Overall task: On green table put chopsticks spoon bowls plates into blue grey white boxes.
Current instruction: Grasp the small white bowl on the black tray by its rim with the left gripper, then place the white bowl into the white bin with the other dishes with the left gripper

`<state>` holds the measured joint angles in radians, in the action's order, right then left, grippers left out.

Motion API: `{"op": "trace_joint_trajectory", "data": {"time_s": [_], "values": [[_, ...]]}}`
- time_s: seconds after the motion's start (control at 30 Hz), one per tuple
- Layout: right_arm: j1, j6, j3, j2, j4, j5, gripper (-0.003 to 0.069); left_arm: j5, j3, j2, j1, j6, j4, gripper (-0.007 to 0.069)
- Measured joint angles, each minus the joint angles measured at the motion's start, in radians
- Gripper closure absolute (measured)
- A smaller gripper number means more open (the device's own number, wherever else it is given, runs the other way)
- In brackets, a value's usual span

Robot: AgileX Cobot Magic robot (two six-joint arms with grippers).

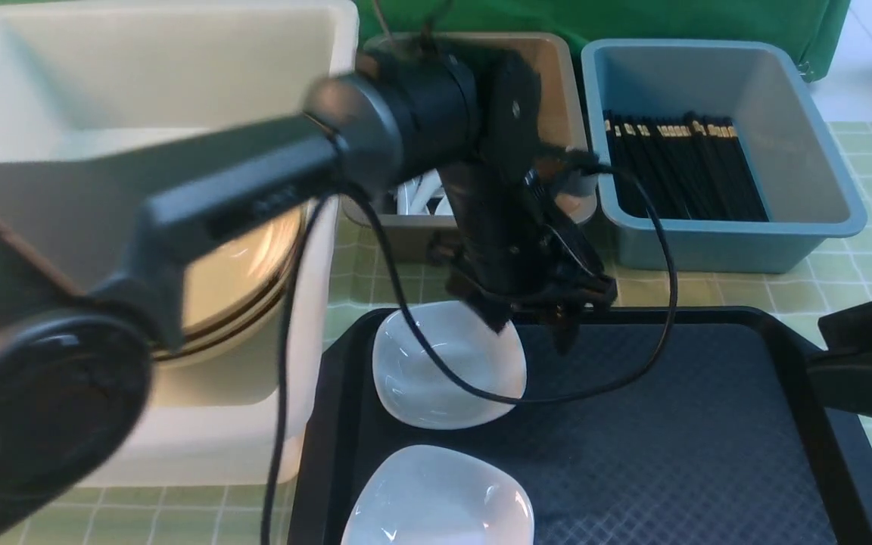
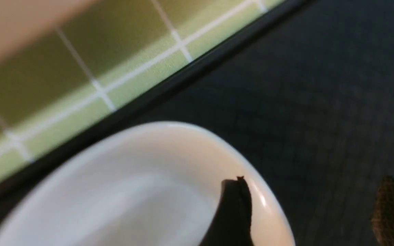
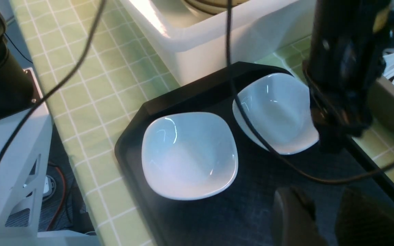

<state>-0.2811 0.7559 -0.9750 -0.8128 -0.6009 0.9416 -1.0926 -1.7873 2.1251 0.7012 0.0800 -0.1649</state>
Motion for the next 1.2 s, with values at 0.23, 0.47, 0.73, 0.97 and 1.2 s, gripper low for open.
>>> {"op": "trace_joint_trajectory", "data": {"time_s": [0.23, 0.47, 0.73, 0.97, 1.2], "values": [[0.000, 0.000, 0.000, 0.000, 0.000, 0.000, 0.0444, -0.058, -0.002, 0.083, 0.000, 0.095, 0.052, 0.0160], [0.000, 0.000, 0.000, 0.000, 0.000, 0.000, 0.0439, -0.075, -0.009, 0.091, 0.000, 0.085, 0.076, 0.0207], [0.000, 0.000, 0.000, 0.000, 0.000, 0.000, 0.0433, -0.104, -0.010, 0.079, -0.002, -0.023, -0.001, 0.0447], [0.000, 0.000, 0.000, 0.000, 0.000, 0.000, 0.0431, -0.130, -0.075, 0.074, -0.003, -0.085, -0.087, 0.0493], [0.000, 0.000, 0.000, 0.000, 0.000, 0.000, 0.0424, -0.138, -0.144, 0.024, -0.003, -0.130, -0.100, 0.0593]]}}
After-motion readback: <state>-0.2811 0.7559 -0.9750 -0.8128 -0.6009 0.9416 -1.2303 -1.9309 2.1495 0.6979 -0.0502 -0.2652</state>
